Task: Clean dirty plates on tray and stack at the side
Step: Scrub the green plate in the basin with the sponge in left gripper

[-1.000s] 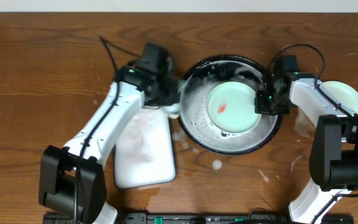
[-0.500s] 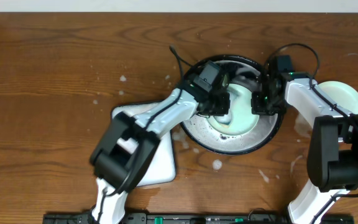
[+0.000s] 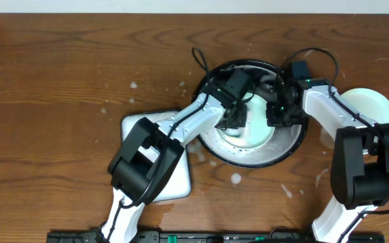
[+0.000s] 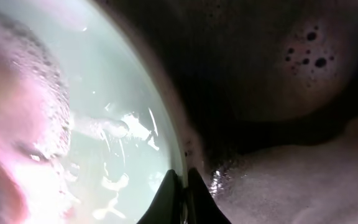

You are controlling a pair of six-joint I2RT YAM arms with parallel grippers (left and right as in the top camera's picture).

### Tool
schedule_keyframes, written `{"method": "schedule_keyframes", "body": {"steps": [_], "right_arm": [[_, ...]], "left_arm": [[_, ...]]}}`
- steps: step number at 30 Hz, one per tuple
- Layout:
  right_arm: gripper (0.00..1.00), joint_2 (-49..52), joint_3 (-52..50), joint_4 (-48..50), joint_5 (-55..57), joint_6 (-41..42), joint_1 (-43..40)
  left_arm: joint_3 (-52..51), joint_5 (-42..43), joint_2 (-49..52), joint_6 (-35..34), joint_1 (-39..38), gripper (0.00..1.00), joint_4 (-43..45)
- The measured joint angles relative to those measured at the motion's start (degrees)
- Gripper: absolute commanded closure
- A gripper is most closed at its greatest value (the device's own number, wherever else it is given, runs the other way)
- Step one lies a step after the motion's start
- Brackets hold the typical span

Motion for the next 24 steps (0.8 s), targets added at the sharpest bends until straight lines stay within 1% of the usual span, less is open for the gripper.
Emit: {"method": "schedule_keyframes", "body": {"steps": [4,7,10,14,20,24], "right_arm": [[0.99,0.00,0.00,-0.28,-1.05,0.00,0.02],[0.99,0.02,-0.02,-0.20,-1.57,0.00,0.70],[0.99,0.02,-0.02,-0.13,-1.42,-0.02,1.18],[0.99,0.02,-0.02,-0.13,-1.42,-0.57,1.18],[0.99,0.02,-0.02,-0.11,-1.07,-1.33,1.18],[0.99,0.02,0.00,0.02,-0.55,-1.60,1.16]], "left_arm": [[1.79,-10.88,0.22,2.16,-0.35,0.93,-4.13],[2.14,-14.56,0.46,3.28,-0.92,0.93,-4.76],[2.10,-14.45,0.55,3.74,-0.92,0.93,-3.67],[1.95,-7.43,0.92,3.13,0.31,0.92,1.60],[1.90,8.11,2.95,-4.33,1.66,0.93,9.88],[1.90,15.45,3.87,-7.89,1.51,0.93,10.80]]}}
